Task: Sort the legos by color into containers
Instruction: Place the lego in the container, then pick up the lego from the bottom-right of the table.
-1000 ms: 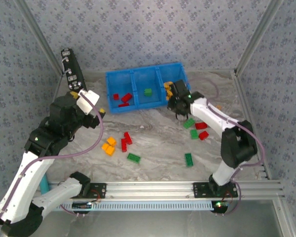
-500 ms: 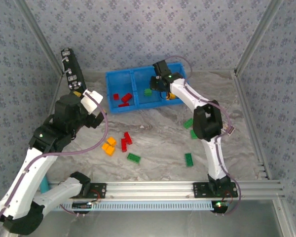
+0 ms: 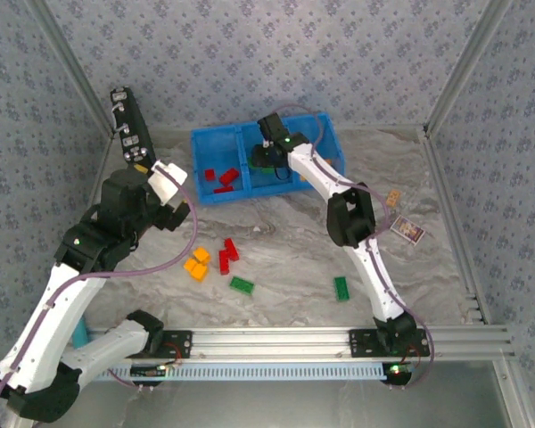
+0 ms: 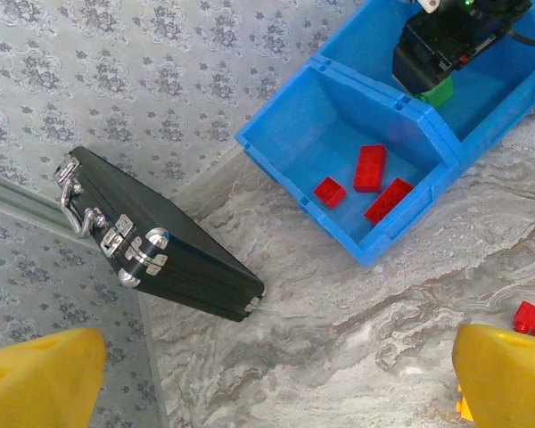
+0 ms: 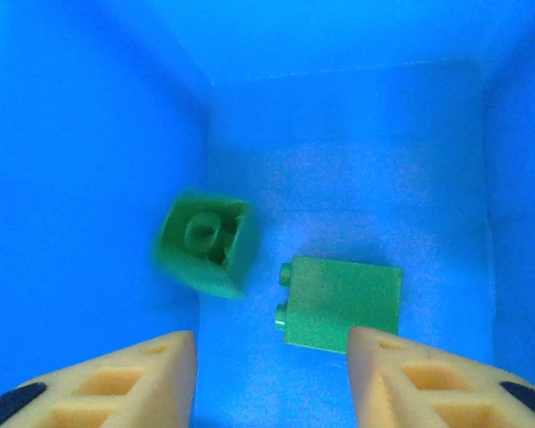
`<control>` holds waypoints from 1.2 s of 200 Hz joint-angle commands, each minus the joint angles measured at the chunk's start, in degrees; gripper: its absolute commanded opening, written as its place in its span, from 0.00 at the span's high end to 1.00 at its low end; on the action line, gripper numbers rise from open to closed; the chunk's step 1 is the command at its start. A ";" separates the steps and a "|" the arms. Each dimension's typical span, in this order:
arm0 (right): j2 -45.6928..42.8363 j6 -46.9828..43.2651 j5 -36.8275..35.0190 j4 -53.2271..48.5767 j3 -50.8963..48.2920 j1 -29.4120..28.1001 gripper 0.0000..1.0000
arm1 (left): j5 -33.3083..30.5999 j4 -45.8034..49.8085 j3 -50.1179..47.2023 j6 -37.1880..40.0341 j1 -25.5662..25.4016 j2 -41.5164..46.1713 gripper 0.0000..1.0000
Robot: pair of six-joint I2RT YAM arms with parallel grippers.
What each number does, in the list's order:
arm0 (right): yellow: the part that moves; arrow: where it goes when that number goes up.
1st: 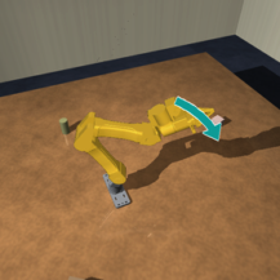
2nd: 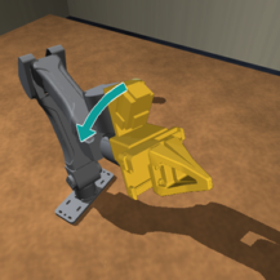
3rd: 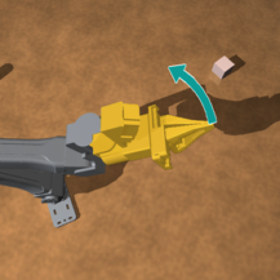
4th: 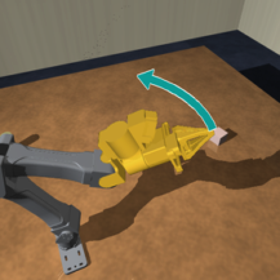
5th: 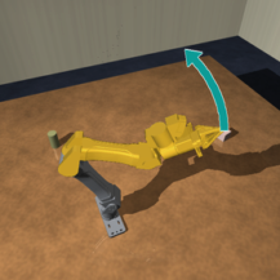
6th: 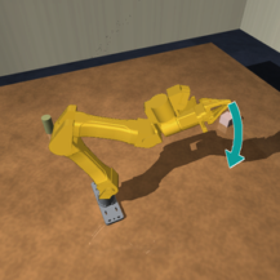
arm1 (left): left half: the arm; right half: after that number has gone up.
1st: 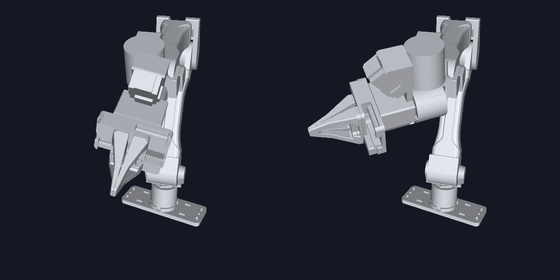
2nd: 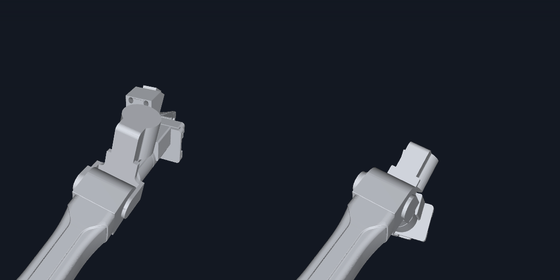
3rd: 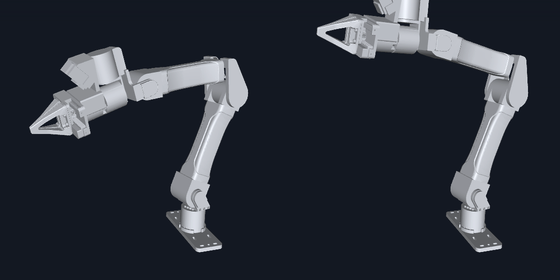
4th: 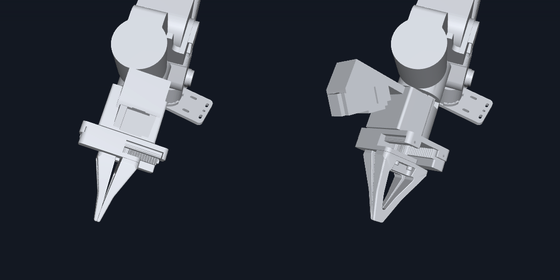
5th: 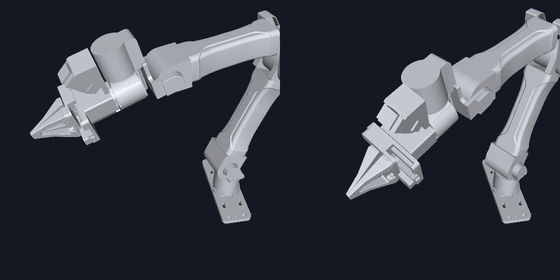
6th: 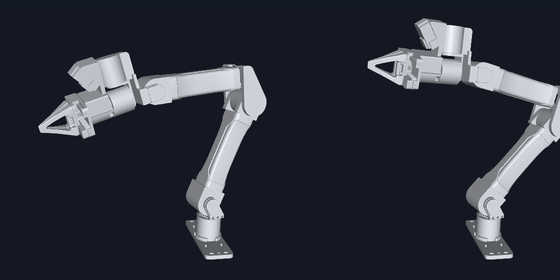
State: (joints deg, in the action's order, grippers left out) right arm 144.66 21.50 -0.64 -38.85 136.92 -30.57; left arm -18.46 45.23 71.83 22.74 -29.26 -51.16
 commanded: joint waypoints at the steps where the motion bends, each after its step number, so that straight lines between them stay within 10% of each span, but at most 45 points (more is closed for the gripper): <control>1: -7.94 -3.82 -1.81 -2.93 -4.41 -1.03 0.48 | 1.30 -0.01 1.83 0.36 0.25 0.85 0.00; 61: -42.14 -7.42 -13.60 -4.84 -38.80 -7.47 0.42 | 1.92 -0.60 1.73 0.20 -0.79 2.06 0.00; 134: -80.94 16.94 -17.52 -15.63 -79.84 -15.83 0.31 | 2.65 -0.37 2.61 -0.98 -1.23 1.76 0.00; 240: -92.64 35.05 -16.63 -10.90 -106.51 -25.29 0.22 | 4.08 0.77 2.20 -2.61 -1.24 2.81 0.00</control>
State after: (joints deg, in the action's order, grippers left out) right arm 51.59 53.19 -16.97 -51.64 32.86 -55.81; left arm -15.40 45.25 72.31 21.10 -30.13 -49.50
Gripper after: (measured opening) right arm 0.779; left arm 0.998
